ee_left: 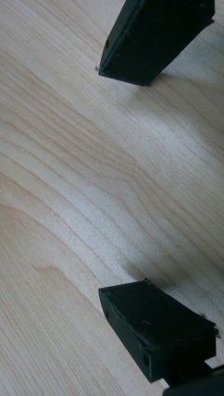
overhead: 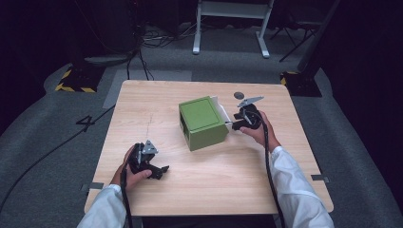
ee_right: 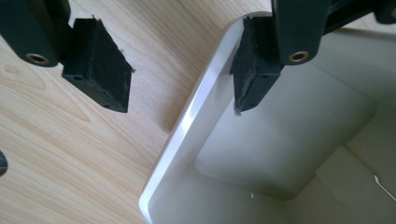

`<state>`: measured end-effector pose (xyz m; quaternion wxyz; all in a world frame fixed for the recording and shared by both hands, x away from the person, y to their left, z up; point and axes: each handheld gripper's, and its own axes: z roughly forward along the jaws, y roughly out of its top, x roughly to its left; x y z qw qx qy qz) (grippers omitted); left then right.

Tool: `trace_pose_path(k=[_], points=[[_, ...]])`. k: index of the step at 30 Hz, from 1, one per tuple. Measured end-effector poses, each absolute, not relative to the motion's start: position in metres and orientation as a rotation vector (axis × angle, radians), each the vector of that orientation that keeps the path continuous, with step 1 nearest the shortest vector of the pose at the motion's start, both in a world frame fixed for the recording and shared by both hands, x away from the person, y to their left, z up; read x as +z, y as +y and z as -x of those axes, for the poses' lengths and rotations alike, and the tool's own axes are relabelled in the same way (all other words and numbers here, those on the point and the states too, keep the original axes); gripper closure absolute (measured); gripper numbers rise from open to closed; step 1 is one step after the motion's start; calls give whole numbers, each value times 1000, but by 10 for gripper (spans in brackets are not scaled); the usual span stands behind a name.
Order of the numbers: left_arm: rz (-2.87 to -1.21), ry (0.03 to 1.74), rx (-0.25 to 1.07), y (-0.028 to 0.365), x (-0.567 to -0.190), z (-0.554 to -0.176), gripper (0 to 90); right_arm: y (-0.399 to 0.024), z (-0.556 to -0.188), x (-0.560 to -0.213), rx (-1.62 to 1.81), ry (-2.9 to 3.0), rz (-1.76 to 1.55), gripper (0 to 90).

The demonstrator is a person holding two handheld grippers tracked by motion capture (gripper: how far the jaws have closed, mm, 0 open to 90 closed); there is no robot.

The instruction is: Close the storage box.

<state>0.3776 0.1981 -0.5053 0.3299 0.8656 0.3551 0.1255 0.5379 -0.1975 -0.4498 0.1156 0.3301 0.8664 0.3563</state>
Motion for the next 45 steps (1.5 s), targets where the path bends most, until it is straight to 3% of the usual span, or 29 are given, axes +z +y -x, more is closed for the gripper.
trace_pose_path(k=[14, 45], points=[[-2264, 929, 329, 198, -505, -378, 1, -233, -543, -457, 1089, 2498, -1048, 440], [-2264, 929, 328, 198, -505, -378, 1, -261, -547, -457, 1071, 2427, -1106, 430]])
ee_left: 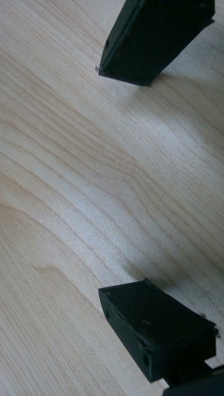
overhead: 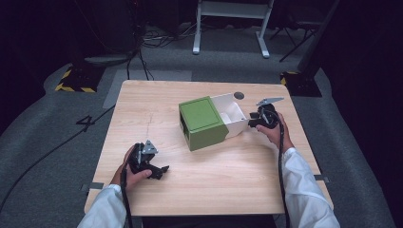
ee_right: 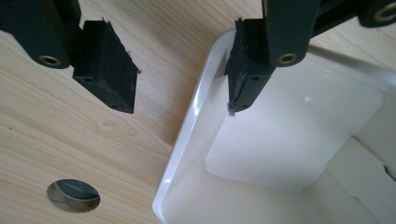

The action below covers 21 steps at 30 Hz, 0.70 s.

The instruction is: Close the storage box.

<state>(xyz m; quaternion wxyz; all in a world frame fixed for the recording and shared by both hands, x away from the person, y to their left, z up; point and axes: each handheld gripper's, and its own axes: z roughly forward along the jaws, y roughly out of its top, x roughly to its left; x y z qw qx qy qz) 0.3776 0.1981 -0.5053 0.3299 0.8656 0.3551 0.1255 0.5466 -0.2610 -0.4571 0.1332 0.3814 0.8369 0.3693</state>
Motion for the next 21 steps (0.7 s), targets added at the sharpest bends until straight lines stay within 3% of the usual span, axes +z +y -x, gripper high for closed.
trace_pose_path(k=[21], points=[[-2264, 929, 328, 198, -505, -378, 1, -267, -548, -456, 1055, 2402, -1120, 396]])
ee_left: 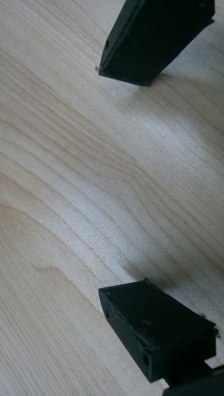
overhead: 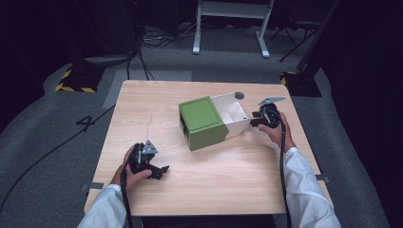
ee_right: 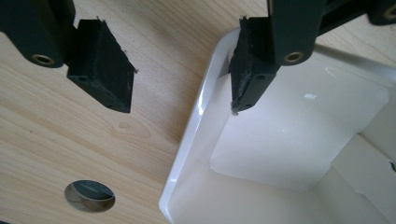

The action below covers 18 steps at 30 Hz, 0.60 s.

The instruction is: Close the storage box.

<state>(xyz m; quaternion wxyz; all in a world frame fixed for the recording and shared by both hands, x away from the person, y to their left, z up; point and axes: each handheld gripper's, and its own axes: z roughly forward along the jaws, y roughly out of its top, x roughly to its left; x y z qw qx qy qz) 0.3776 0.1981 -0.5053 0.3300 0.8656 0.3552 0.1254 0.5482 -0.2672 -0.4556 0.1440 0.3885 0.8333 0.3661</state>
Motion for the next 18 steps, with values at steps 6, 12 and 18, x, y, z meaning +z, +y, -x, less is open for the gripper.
trace_pose_path(k=[6, 12, 18], points=[[-2264, 929, 328, 198, -505, -378, 1, -272, -547, -449, 1064, 2372, -1125, 387], [-2263, 931, 328, 198, -505, -377, 1, -278, -542, -440, 1044, 2350, -1119, 352], [-2263, 931, 328, 198, -505, -377, 1, -286, -536, -431, 1025, 2330, -1111, 309]])
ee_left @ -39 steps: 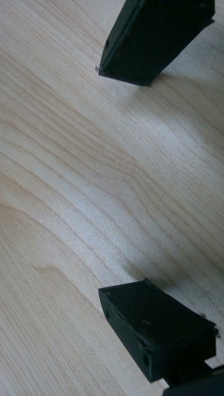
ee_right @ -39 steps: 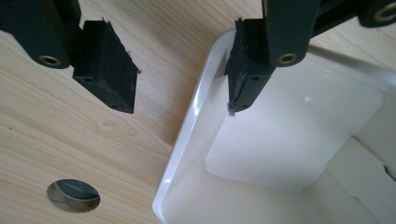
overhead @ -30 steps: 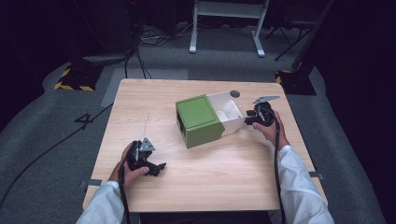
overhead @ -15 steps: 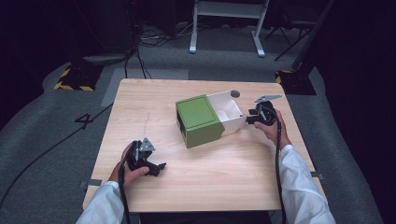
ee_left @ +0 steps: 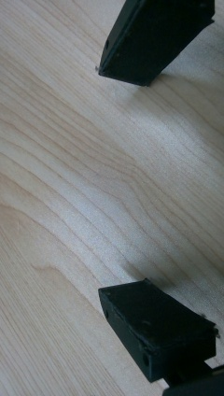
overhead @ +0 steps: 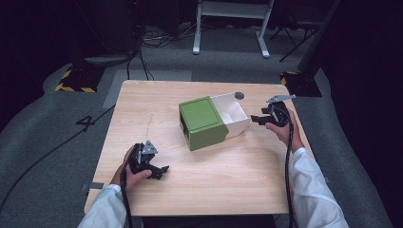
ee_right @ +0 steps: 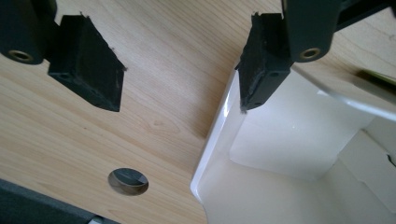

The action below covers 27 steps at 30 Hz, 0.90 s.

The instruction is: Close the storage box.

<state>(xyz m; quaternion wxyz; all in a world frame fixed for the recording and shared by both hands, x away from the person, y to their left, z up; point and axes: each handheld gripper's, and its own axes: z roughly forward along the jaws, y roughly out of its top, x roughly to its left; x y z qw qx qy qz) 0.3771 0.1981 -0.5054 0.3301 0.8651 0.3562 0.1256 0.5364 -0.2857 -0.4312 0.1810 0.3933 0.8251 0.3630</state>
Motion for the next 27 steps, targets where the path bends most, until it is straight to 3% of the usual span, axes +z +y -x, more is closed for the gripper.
trace_pose_path(k=[12, 27], points=[[-2262, 932, 330, 198, -505, -377, 1, -292, -512, -412, 949, 2325, -1002, 226], [-2262, 932, 330, 198, -505, -377, 1, -305, -468, -409, 919, 2350, -890, 211]])
